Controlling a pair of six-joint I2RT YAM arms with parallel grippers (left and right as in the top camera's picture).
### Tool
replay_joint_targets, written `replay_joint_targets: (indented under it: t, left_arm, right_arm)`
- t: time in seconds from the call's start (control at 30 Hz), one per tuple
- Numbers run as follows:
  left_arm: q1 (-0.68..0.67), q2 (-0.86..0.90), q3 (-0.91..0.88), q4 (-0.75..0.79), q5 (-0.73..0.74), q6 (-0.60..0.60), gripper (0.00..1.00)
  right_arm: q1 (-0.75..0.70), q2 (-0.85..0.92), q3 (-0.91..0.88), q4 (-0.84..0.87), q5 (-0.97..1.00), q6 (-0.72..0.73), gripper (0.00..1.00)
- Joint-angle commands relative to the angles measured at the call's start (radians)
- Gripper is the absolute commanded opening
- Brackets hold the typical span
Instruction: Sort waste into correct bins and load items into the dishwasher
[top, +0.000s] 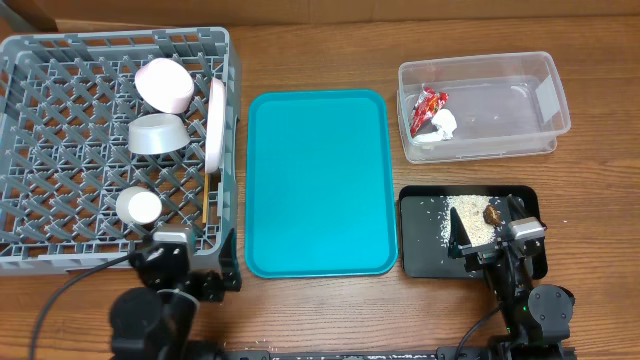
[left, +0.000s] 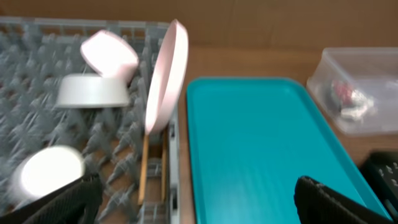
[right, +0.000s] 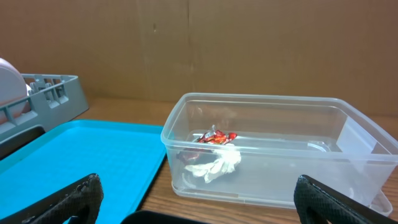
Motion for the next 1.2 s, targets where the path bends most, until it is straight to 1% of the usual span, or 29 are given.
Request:
replay_joint_targets:
  t: [0.0,0.07,0.2,0.33,0.4,0.5,0.53,0.57,0.6,1.17]
  left_arm:
    - [0.005,-0.114,-0.198,0.177,0.055,0.015,1.0]
    - [0.005,-0.164,-0.293,0.323,0.06,0.016,1.0]
    - [0.005,-0.219,-0.424,0.54,0.04,0.016,1.0]
    - [0.004,-0.218,-0.533,0.762,-0.017,0.016,1.0]
    - [0.004,-0.218,-0.581,0.837,-0.024,0.016,1.0]
    - [0.003,-0.218,-0.579,0.776,-0.023,0.016,1.0]
    - [0.003,-0.218,-0.579,0.735,-0.023,0.016,1.0]
    - [0.003,-0.218,-0.579,0.657,-0.023,0.016,1.0]
    - [0.003,-0.217,-0.579,0.642,-0.028,0.016,1.0]
    - [0.003,-0.209,-0.579,0.644,-0.032,0.016,1.0]
  right_arm:
    - [-0.003,-0.012,-0.01,0.006,0.0,-0.006,1.0]
    - [-0.003,-0.012,-0.01,0.006,0.0,-0.006,1.0]
    - [-0.003,-0.012,-0.01,0.006,0.0,-0.006,1.0]
    - [-0.003,-0.012,-0.01,0.006,0.0,-0.006,1.0]
    - [-0.003,-0.012,-0.01,0.006,0.0,-0.006,1.0]
    - [-0.003,-0.012,-0.01,0.006,0.0,-0.006,1.0]
    - [-0.003,-0.012,-0.01,0.006,0.0,-0.006,1.0]
    - [-0.003,-0.012,-0.01,0.006,0.0,-0.006,1.0]
    - [-0.003,-0.012,-0.01,0.006,0.0,-0.006,1.0]
    - [-0.003,-0.012,-0.01,0.006,0.0,-0.006,1.0]
